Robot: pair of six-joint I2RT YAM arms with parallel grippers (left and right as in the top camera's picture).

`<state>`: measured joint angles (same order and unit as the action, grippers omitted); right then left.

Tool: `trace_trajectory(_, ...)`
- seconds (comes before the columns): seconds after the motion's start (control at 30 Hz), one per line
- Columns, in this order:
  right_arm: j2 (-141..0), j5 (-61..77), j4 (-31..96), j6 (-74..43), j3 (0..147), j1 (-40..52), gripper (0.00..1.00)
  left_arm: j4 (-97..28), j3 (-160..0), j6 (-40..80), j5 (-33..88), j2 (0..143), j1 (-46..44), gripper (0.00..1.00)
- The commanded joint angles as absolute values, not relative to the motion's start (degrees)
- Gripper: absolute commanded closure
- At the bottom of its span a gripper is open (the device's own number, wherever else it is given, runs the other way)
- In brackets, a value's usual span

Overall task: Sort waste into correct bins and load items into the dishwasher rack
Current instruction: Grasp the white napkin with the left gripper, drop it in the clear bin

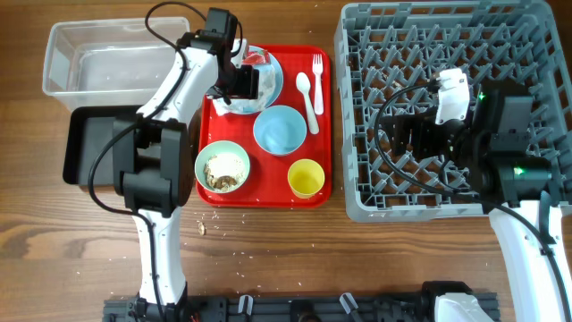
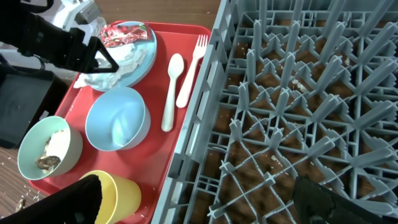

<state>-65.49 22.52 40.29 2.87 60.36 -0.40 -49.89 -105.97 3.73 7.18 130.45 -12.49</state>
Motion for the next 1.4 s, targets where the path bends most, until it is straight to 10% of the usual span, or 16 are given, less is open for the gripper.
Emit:
trace_trajectory(0.0,-65.7,23.8,40.4,3.0,61.4,-0.2,0.0,-48.4,-104.9,3.9,5.5,132.9,-12.7,0.41)
trace_trajectory(0.17,-65.7,21.8,40.9,3.0,61.4,-0.2,0.0,-47.6,-104.8,3.9,5.5,133.2,-13.0,0.96)
trace_trajectory(0.7,-65.7,21.8,40.8,3.0,61.4,-0.2,0.0,-55.2,-109.9,11.1,4.6,110.3,-11.9,0.96)
trace_trajectory(1.37,-66.2,21.8,40.4,3.0,61.4,-0.2,0.0,-50.1,-109.7,9.5,-4.2,118.5,5.4,0.96)
